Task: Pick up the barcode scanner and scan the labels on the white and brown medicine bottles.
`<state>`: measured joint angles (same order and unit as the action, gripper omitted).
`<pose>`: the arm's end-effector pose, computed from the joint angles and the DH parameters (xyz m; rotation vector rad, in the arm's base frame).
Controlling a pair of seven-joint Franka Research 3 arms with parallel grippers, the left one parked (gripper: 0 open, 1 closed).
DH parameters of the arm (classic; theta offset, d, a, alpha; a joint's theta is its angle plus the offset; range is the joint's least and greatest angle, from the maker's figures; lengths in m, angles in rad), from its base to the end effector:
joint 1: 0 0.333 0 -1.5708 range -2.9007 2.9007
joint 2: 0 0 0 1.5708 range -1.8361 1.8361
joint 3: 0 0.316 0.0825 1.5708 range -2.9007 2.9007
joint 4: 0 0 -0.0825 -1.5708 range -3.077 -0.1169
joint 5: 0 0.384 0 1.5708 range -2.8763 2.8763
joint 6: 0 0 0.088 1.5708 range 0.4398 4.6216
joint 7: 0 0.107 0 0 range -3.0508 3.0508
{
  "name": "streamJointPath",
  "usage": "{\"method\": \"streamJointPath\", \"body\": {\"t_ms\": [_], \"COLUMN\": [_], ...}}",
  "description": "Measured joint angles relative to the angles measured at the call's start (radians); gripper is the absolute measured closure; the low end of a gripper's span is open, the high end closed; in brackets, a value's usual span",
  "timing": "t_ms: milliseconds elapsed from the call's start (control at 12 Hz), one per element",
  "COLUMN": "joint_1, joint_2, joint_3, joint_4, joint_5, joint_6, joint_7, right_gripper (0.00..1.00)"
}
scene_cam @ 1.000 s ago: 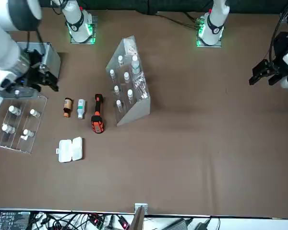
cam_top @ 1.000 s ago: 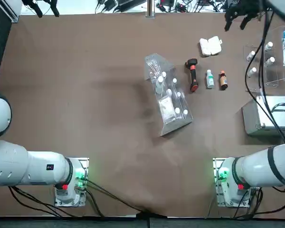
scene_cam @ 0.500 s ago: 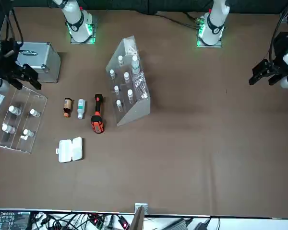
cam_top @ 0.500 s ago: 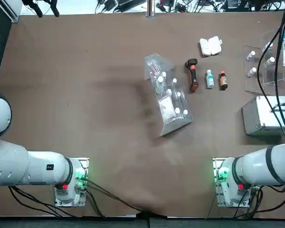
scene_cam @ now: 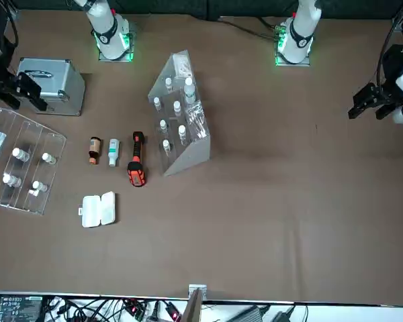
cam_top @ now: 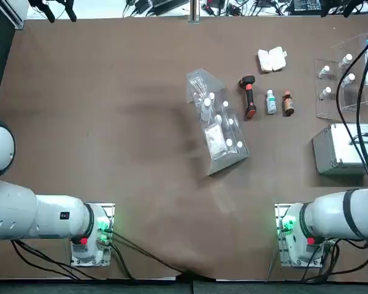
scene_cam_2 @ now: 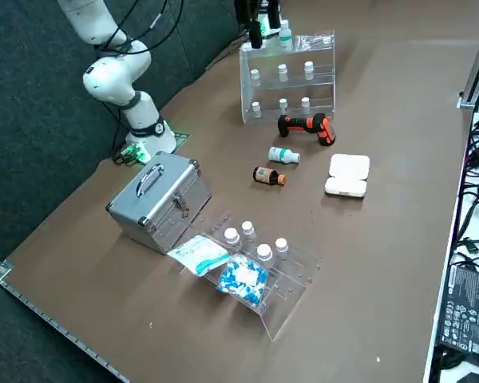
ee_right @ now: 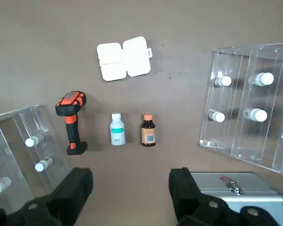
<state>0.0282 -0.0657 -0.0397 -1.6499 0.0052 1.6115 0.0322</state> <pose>0.5375 -0.0064 0.6265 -3.1325 0.0686 -0.0426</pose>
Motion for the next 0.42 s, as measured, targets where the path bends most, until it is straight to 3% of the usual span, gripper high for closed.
{"method": "streamJointPath", "body": {"t_ms": [417], "joint_1": [-0.001], "joint_2": [-0.021], "joint_3": [0.003], "joint_4": [-0.013], "joint_5": [0.002], "joint_6": [-0.011], "joint_7": [0.001], "right_gripper": [0.00]}}
